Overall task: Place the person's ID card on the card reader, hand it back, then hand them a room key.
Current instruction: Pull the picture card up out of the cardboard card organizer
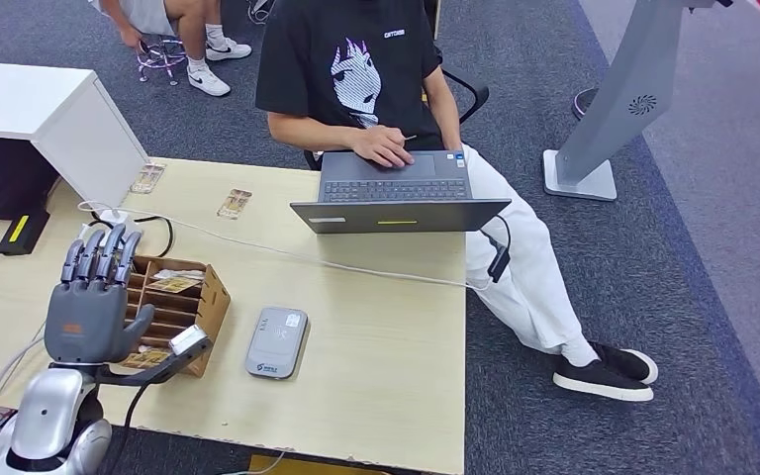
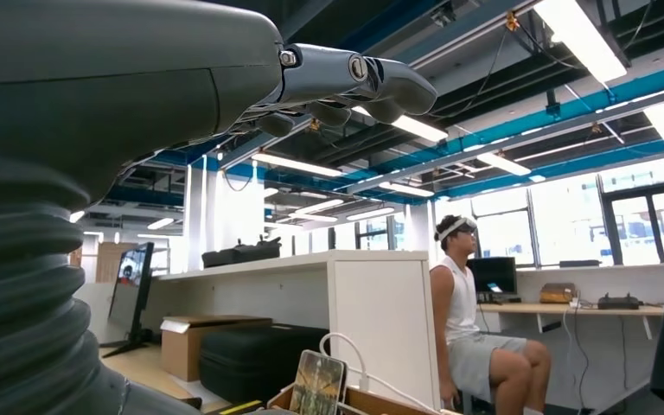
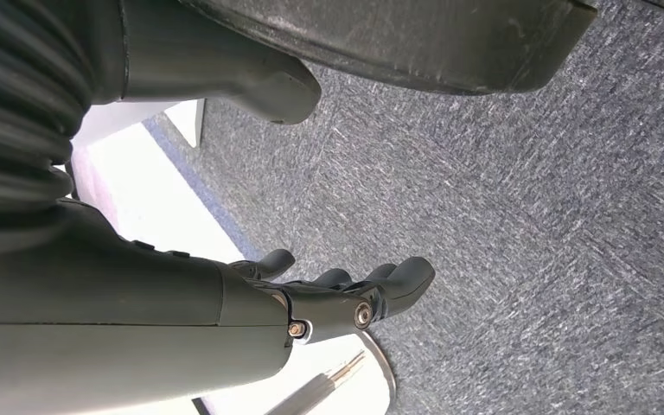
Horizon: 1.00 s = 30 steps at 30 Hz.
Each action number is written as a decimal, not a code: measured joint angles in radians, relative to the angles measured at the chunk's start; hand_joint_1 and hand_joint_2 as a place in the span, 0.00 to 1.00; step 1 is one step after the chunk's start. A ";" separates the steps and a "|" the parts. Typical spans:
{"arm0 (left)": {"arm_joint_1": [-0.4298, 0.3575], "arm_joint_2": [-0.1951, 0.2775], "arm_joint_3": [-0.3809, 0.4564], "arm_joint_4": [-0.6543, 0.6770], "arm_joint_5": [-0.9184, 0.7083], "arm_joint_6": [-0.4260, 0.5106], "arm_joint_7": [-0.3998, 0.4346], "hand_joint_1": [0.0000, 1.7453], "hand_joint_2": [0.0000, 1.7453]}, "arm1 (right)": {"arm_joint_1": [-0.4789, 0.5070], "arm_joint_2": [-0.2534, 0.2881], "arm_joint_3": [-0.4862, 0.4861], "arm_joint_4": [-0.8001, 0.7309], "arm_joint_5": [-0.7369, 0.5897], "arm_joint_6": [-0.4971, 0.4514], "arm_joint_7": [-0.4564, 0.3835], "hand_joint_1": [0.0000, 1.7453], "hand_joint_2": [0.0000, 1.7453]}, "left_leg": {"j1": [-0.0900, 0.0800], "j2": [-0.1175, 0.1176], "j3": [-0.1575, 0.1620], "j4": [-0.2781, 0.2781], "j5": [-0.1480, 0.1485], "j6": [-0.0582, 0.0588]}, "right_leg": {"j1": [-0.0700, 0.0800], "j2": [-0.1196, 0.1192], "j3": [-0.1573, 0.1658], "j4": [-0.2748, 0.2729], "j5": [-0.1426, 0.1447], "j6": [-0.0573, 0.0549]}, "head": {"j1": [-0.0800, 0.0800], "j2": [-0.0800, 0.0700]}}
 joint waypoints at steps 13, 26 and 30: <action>-0.006 0.000 0.000 0.037 0.017 -0.012 0.000 0.00 1.00 | -0.001 0.000 0.000 0.000 -0.010 0.000 -0.002 0.00 1.00 | 0.000 0.000 0.000 0.000 0.000 0.000 | 0.000 0.000 0.000 0.000 0.000 0.000 | 0.000 0.000; -0.011 0.000 0.000 0.057 0.023 -0.013 -0.001 0.00 1.00 | -0.003 0.000 0.001 0.000 -0.011 -0.001 -0.005 0.00 1.00 | 0.000 0.000 0.000 0.000 0.000 0.000 | 0.000 0.000 0.000 0.000 0.000 0.000 | 0.000 0.000; -0.018 -0.002 0.000 0.070 0.057 -0.028 -0.020 0.00 1.00 | -0.005 -0.002 0.001 0.000 -0.011 -0.001 -0.008 0.00 1.00 | 0.000 0.000 0.000 0.000 0.000 0.000 | 0.000 0.000 0.000 0.000 0.000 0.000 | 0.000 0.000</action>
